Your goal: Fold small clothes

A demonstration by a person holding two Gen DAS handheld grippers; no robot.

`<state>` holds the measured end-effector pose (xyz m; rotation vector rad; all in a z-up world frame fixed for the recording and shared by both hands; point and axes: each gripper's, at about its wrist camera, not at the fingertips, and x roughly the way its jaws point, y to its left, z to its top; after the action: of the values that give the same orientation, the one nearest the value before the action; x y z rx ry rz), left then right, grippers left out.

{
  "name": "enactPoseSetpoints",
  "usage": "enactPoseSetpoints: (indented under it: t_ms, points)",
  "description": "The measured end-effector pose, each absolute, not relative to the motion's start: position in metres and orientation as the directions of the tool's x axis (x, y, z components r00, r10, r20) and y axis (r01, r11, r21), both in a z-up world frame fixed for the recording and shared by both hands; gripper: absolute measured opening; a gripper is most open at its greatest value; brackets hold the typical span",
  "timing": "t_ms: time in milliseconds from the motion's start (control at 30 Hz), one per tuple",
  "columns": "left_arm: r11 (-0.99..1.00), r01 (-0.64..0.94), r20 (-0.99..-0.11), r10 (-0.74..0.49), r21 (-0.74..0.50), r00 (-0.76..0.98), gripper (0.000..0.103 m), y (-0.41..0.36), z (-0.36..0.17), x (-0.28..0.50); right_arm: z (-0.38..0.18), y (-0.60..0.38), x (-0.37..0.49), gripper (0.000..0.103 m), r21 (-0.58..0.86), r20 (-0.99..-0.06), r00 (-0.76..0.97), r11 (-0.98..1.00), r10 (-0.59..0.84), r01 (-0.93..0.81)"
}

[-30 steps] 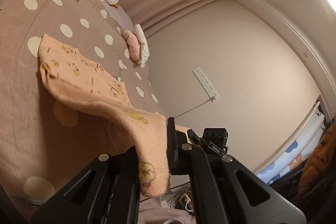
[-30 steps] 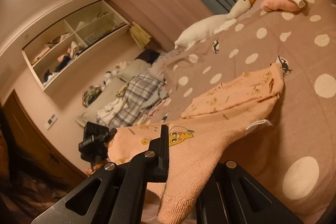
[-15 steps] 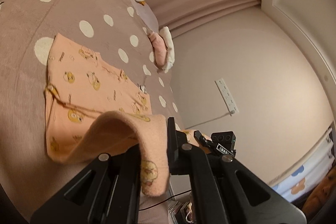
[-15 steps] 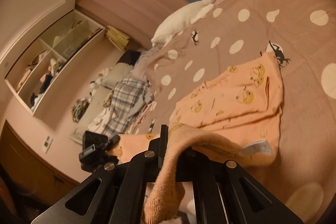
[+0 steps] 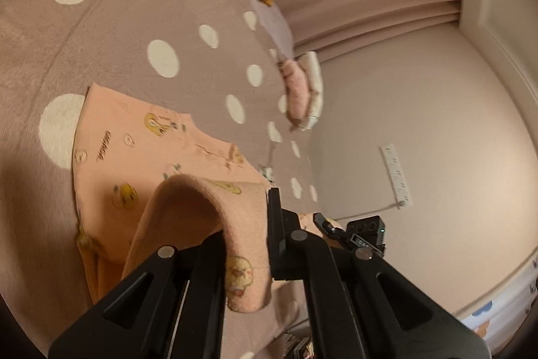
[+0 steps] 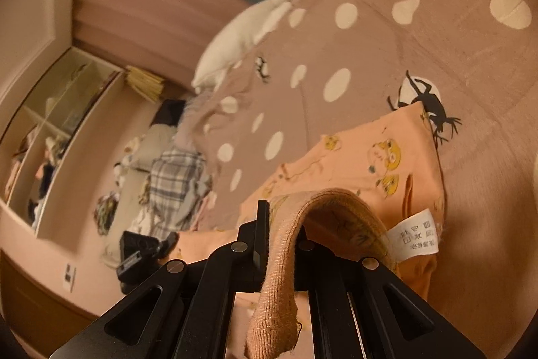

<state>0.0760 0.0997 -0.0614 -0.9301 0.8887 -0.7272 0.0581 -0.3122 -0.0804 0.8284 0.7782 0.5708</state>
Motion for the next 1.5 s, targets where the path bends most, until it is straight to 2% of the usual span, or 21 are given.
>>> enactPoseSetpoints:
  t_ms: [300,433,500,533,567,600,667,700,800,867,1000,1267,1400,1500]
  points:
    - [0.479,-0.013,-0.434,-0.782,-0.878,0.448,0.0,0.104,-0.102,0.128,-0.114,-0.316,0.114,0.005,0.813,-0.489,0.546,0.582,0.68,0.003]
    - [0.514,-0.08,-0.501,-0.771,-0.854,0.394,0.002,0.102,-0.119,0.142,-0.133,-0.323,0.124,0.005,0.795,-0.571,0.501,0.59,0.651,0.139]
    - [0.525,-0.102,-0.522,-0.769,-0.845,0.367,0.012,0.101,-0.123,0.146,-0.14,-0.329,0.121,0.008,0.812,-0.565,0.473,0.557,0.676,0.174]
    - [0.524,-0.121,-0.53,-0.772,-0.843,0.352,0.029,0.103,-0.125,0.147,-0.141,-0.331,0.12,0.009,0.818,-0.561,0.465,0.547,0.685,0.181]
    - [0.514,-0.146,-0.531,-0.776,-0.845,0.341,0.05,0.105,-0.129,0.149,-0.141,-0.333,0.117,0.016,0.822,-0.559,0.452,0.536,0.695,0.192]
    - [0.501,-0.158,-0.523,-0.78,-0.851,0.344,0.056,0.106,-0.129,0.149,-0.141,-0.336,0.115,0.029,0.827,-0.555,0.443,0.525,0.704,0.2]
    - [0.46,-0.171,-0.491,-0.798,-0.871,0.35,0.058,0.11,-0.13,0.152,-0.139,-0.34,0.112,0.046,0.854,-0.517,0.436,0.481,0.736,0.199]
    - [0.447,-0.176,-0.48,-0.804,-0.877,0.351,0.058,0.111,-0.128,0.154,-0.138,-0.342,0.111,0.049,0.864,-0.501,0.434,0.464,0.749,0.197]
    - [0.376,-0.209,-0.428,-0.832,-0.903,0.353,0.059,0.113,-0.129,0.164,-0.14,-0.346,0.115,0.05,0.896,-0.445,0.43,0.396,0.786,0.203]
    - [0.319,-0.238,-0.389,-0.847,-0.917,0.363,0.07,0.115,-0.131,0.17,-0.145,-0.35,0.122,0.05,0.919,-0.394,0.451,0.326,0.801,0.223]
    - [0.229,-0.277,-0.336,-0.829,-0.933,0.448,0.072,0.133,-0.132,0.179,-0.155,-0.366,0.129,0.05,0.939,-0.333,0.535,0.222,0.777,0.262]
    - [0.37,-0.26,-0.452,-0.74,-0.892,0.498,0.072,0.153,-0.112,0.171,-0.131,-0.382,0.11,0.05,0.939,-0.336,0.643,0.302,0.688,0.167]
    - [0.553,-0.15,-0.556,-0.708,-0.82,0.435,0.072,0.135,-0.09,0.149,-0.102,-0.373,0.094,0.05,0.895,-0.377,0.635,0.442,0.674,0.062]
    - [0.629,-0.051,-0.591,-0.696,-0.776,0.407,0.072,0.119,-0.08,0.127,-0.088,-0.36,0.077,0.05,0.834,-0.434,0.618,0.552,0.656,0.0]
